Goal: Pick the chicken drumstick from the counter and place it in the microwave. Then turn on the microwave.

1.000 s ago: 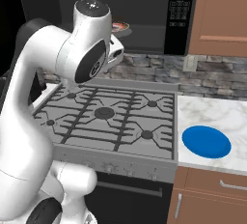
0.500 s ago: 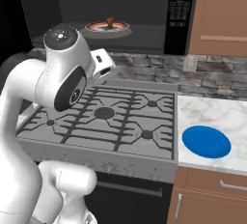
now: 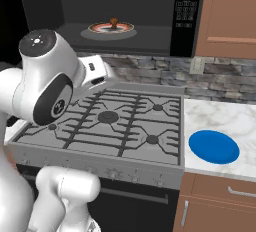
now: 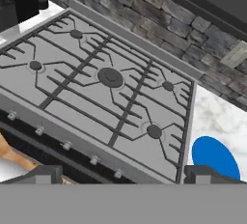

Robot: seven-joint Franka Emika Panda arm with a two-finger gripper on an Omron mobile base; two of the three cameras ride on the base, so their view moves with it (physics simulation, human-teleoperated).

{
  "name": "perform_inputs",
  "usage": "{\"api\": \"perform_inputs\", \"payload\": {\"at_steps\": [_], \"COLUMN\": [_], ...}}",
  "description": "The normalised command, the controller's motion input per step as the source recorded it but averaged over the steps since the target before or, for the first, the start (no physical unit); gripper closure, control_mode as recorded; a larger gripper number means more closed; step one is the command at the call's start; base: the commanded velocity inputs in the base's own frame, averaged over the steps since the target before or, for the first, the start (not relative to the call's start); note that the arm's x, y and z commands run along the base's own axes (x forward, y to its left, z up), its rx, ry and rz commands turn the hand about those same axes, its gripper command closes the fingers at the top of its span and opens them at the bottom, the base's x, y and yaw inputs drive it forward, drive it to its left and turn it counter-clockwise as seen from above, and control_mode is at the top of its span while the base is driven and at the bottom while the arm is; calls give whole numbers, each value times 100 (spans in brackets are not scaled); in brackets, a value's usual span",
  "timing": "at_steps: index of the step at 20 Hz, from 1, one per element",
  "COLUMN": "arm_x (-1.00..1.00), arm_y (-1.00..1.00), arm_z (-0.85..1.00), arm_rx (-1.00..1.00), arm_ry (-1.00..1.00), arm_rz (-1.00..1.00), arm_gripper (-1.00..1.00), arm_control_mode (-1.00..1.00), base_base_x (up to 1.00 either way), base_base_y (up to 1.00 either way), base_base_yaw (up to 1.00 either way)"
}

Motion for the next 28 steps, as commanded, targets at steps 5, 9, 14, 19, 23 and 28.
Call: {"api": "perform_inputs", "payload": {"at_steps": [5,9,14,19,23,28], "arm_x": [-41,-42,-37,-36,-42,-41], "arm_y": [0,3,10,13,10,11], "arm_z": [9,10,17,18,18,18], "arm_rx": [0,0,0,-6,-12,-15], "arm_ry": [-14,-23,-30,-31,-30,-28], "arm_rz": [9,19,18,23,32,39], "arm_gripper": [-100,-100,-100,-100,-100,-100], "arm_control_mode": [-100,-100,-100,-100,-100,-100], "base_base_x": [0,0,0,0,0,0], "base_base_y": [0,0,0,0,0,0], "base_base_yaw": [0,0,0,0,0,0]}}
